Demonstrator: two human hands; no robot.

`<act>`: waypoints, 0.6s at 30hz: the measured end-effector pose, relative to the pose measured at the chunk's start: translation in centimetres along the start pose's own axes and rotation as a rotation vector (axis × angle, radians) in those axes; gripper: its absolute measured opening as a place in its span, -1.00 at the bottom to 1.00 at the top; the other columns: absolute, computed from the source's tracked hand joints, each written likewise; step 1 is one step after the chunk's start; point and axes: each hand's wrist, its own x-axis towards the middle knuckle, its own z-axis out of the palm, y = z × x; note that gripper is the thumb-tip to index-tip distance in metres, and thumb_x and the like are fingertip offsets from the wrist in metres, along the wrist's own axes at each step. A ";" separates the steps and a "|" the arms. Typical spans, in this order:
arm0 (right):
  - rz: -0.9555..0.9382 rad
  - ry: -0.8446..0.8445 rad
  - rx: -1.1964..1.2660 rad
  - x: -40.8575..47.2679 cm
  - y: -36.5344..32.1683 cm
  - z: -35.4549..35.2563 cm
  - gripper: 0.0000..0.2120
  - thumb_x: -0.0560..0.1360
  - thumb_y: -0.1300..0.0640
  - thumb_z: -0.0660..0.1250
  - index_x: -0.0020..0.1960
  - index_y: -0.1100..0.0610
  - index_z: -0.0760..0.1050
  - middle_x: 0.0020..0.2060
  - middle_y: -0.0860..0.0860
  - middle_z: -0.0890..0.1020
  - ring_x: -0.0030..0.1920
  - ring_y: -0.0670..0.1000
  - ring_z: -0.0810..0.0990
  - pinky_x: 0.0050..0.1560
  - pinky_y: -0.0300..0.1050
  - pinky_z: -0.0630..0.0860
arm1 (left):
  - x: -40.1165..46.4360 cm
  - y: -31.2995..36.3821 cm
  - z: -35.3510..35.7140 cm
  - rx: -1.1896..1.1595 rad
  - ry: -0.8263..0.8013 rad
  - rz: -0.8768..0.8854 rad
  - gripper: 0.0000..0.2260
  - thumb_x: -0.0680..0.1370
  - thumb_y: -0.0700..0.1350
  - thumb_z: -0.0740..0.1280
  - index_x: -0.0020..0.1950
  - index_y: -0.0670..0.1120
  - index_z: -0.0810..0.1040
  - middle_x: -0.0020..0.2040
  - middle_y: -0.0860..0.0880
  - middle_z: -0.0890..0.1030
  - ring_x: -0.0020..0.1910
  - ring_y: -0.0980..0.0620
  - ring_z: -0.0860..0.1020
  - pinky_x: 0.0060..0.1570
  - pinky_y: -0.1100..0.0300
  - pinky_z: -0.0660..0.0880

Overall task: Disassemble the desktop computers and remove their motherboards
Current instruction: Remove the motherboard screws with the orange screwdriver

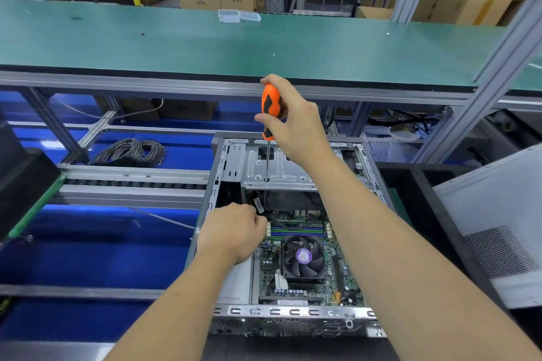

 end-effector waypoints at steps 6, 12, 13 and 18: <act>-0.006 -0.006 0.003 -0.1 0.0 0.0 -0.52 0.52 0.15 0.45 0.37 -0.07 0.37 -0.19 -0.07 0.47 -0.24 0.09 0.49 -0.16 -0.26 0.57 | 0.0 0.0 0.0 0.000 -0.006 -0.003 -0.66 0.55 0.07 0.09 -0.31 -0.05 0.48 -0.39 0.02 0.53 -0.39 0.04 0.48 -0.43 0.18 0.30; -0.014 -0.015 -0.022 0.0 -0.3 0.1 -0.52 0.52 0.14 0.45 0.36 -0.08 0.37 -0.20 -0.14 0.44 -0.24 0.05 0.43 -0.08 -0.05 0.57 | 0.1 0.0 0.0 0.000 -0.008 0.002 -0.66 0.55 0.07 0.09 -0.32 -0.04 0.48 -0.39 0.02 0.53 -0.39 0.04 0.48 -0.43 0.19 0.30; -0.010 -0.018 -0.020 -0.1 -0.3 0.0 -0.52 0.52 0.14 0.45 0.37 -0.09 0.37 -0.20 -0.15 0.44 -0.24 0.04 0.43 -0.09 -0.05 0.57 | 0.0 0.0 0.0 0.003 -0.006 0.004 -0.66 0.55 0.07 0.09 -0.32 -0.04 0.48 -0.39 0.03 0.52 -0.39 0.04 0.47 -0.43 0.19 0.30; -0.005 -0.025 -0.010 -0.2 -0.3 0.0 -0.53 0.53 0.14 0.44 0.36 -0.07 0.37 -0.19 -0.11 0.45 -0.22 0.07 0.44 -0.04 0.00 0.59 | 0.1 0.0 0.1 0.003 -0.008 0.002 -0.66 0.55 0.07 0.09 -0.31 -0.03 0.48 -0.39 0.03 0.53 -0.39 0.05 0.47 -0.43 0.19 0.30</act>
